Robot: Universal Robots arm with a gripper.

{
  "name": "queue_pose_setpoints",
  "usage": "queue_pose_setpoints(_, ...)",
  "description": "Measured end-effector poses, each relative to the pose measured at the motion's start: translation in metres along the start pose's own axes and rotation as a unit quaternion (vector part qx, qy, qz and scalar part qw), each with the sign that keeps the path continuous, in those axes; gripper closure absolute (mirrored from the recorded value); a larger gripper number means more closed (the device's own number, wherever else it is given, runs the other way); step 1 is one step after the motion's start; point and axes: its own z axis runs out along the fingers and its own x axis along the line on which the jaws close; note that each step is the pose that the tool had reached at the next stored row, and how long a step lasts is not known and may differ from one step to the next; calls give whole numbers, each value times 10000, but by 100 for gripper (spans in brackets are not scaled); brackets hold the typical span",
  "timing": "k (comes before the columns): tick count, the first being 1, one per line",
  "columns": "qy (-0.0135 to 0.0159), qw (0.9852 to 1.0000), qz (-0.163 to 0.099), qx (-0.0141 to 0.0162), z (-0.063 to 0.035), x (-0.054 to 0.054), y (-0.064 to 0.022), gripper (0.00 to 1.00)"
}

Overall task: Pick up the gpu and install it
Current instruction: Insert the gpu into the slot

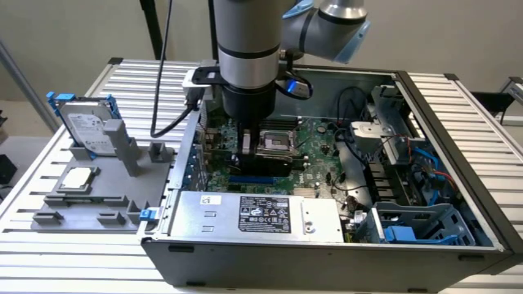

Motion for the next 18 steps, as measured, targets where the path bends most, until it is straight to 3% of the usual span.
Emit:
queue_pose_setpoints(9, -43, 10000, -18, -3, 67, 1, 4, 73)
queue_pose_setpoints(18, -49, 10000, -25, -5, 104, 2, 6, 73)
